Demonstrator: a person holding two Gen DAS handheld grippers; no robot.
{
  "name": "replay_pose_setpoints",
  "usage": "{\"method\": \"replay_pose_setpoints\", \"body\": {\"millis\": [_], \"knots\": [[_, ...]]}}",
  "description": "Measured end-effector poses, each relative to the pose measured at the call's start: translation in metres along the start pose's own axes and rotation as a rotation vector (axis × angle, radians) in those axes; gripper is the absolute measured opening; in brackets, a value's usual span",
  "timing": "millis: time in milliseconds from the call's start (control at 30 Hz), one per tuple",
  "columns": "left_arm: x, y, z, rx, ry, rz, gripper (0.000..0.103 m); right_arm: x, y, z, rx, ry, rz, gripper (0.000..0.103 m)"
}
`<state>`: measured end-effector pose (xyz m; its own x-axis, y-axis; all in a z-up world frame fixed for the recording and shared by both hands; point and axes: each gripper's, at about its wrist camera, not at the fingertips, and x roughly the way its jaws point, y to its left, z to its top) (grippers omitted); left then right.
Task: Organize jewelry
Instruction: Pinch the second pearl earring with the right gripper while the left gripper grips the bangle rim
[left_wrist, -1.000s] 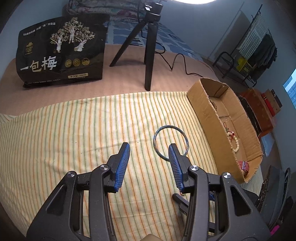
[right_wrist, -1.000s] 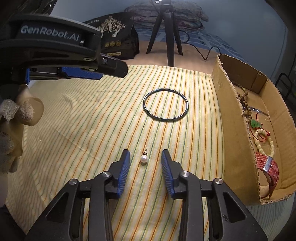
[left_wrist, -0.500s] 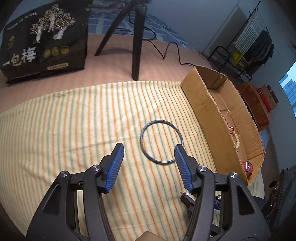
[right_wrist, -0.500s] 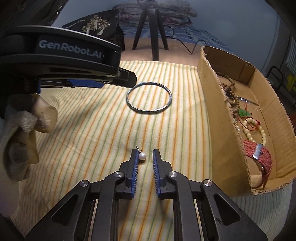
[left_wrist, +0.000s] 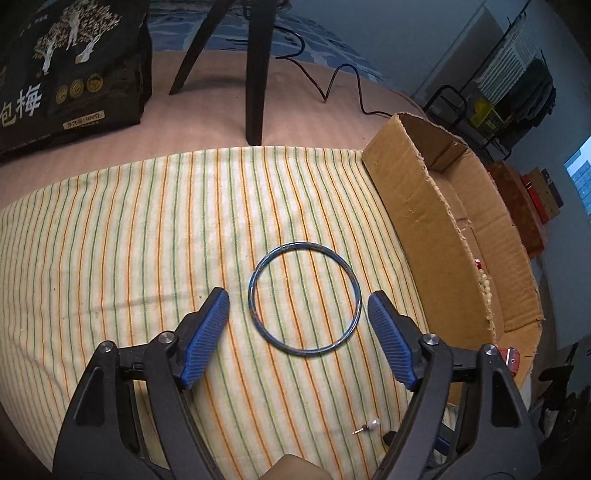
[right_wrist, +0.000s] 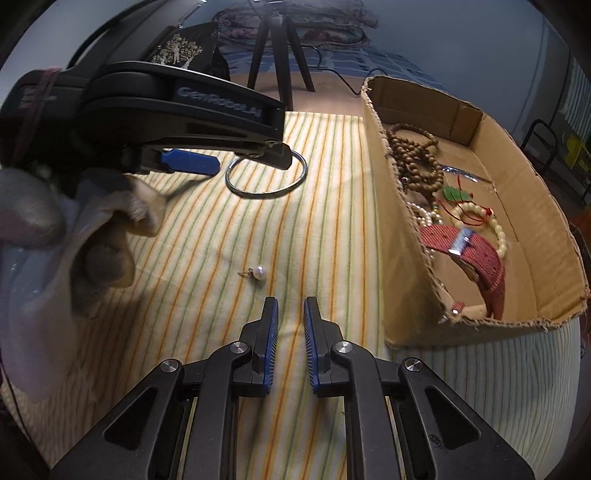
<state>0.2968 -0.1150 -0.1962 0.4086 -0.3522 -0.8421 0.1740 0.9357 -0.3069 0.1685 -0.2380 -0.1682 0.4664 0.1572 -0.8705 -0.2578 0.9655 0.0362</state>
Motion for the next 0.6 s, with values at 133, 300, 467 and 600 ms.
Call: {"method": "replay_pose_setpoints", "body": {"millis": [133, 300, 467, 600], "knots": [[0.007, -0.012, 0.000, 0.049, -0.008, 0.075, 0.083, 0.003, -0.003, 0.003, 0.006, -0.003, 0.013, 0.012], [0.016, -0.025, 0.000, 0.103, -0.020, 0.147, 0.084, 0.010, -0.005, 0.010, 0.008, -0.010, 0.026, 0.012], [0.022, -0.031, 0.001, 0.153, -0.028, 0.202, 0.082, 0.010, -0.007, 0.011, 0.005, -0.021, 0.045, 0.013], [0.020, -0.023, 0.004, 0.153, -0.032, 0.207, 0.075, 0.013, -0.002, 0.016, -0.021, -0.022, 0.053, 0.013]]}}
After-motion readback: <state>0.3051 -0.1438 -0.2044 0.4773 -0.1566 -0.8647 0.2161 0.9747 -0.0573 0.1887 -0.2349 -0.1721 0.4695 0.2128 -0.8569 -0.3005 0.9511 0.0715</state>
